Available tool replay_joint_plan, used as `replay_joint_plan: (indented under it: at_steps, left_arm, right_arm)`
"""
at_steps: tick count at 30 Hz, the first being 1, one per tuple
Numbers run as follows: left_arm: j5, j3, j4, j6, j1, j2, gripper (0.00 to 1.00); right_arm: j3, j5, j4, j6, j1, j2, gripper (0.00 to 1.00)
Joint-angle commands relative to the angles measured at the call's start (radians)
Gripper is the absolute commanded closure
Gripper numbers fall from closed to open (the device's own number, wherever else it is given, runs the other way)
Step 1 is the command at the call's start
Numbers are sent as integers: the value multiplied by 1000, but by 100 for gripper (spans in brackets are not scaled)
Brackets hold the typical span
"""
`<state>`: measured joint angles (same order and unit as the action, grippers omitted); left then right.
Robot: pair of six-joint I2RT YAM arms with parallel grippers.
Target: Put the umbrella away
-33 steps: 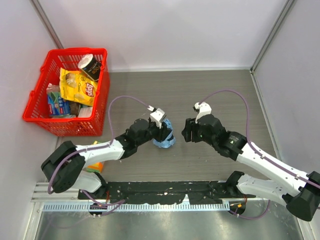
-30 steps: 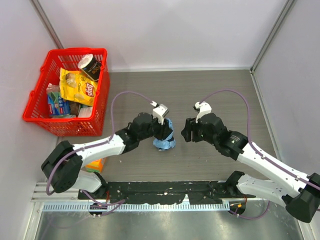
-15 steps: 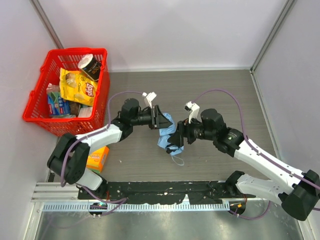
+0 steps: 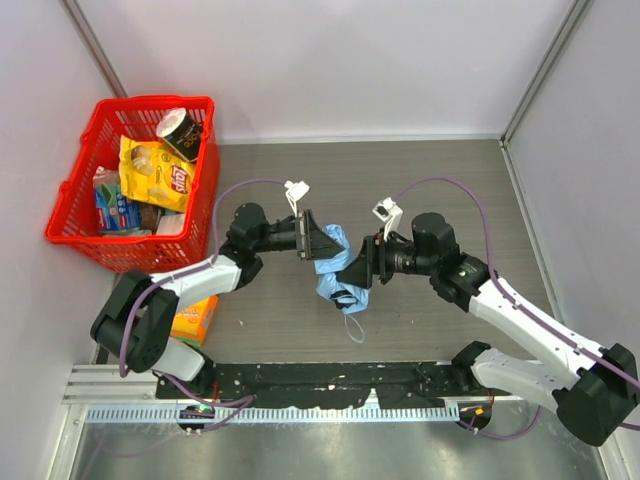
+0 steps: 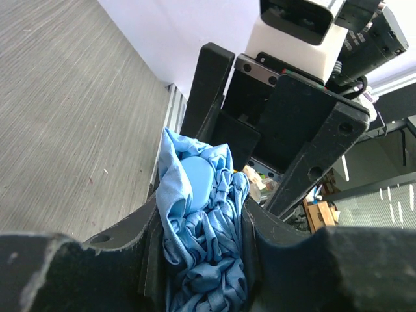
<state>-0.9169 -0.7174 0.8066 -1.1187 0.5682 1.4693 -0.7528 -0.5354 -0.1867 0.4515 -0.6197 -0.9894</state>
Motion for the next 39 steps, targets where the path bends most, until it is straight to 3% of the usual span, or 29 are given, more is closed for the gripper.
replay_joint_plan:
  at_steps: [1,3,7,12,14,17,18,19,28,33,36,39]
  left_arm:
    - [-65,-63,100,-23,10,-40,100]
    - [-56,-73,100,-27,10,-46,98]
    - [-27,-73,69,-12,10,-87,84]
    - [-7,-71,11,23,9,-150,65]
    - [6,-71,-16,33,2,-181,55]
    - [21,-70,-55,52,-24,-230,42]
    - [29,-73,-82,63,-39,-247,10]
    - [36,-79,-114,78,-54,-263,1]
    - [167,-79,-395,143,-234,-383,0]
    - [223,-63,-517,198,-294,-455,0]
    - [213,-62,-547,204,-301,-478,0]
    - [185,-57,-549,189,-303,-483,0]
  right_arm:
    - [50,-184,276,152,12,-54,37]
    - [73,-201,335,182,12,-68,49]
    - [85,-227,403,205,12,-87,71]
    - [147,-287,625,315,12,-121,86]
    - [156,-297,627,311,12,-129,97]
    - [174,-333,627,294,12,-123,99]
    - [179,-340,625,294,12,-118,99]
    - [182,-360,624,291,12,-112,99]
    - [202,-339,543,248,17,-58,99]
    - [199,-240,486,224,38,-63,99]
    - [172,-123,418,200,87,-107,99]
    - [135,-129,464,254,178,-217,99]
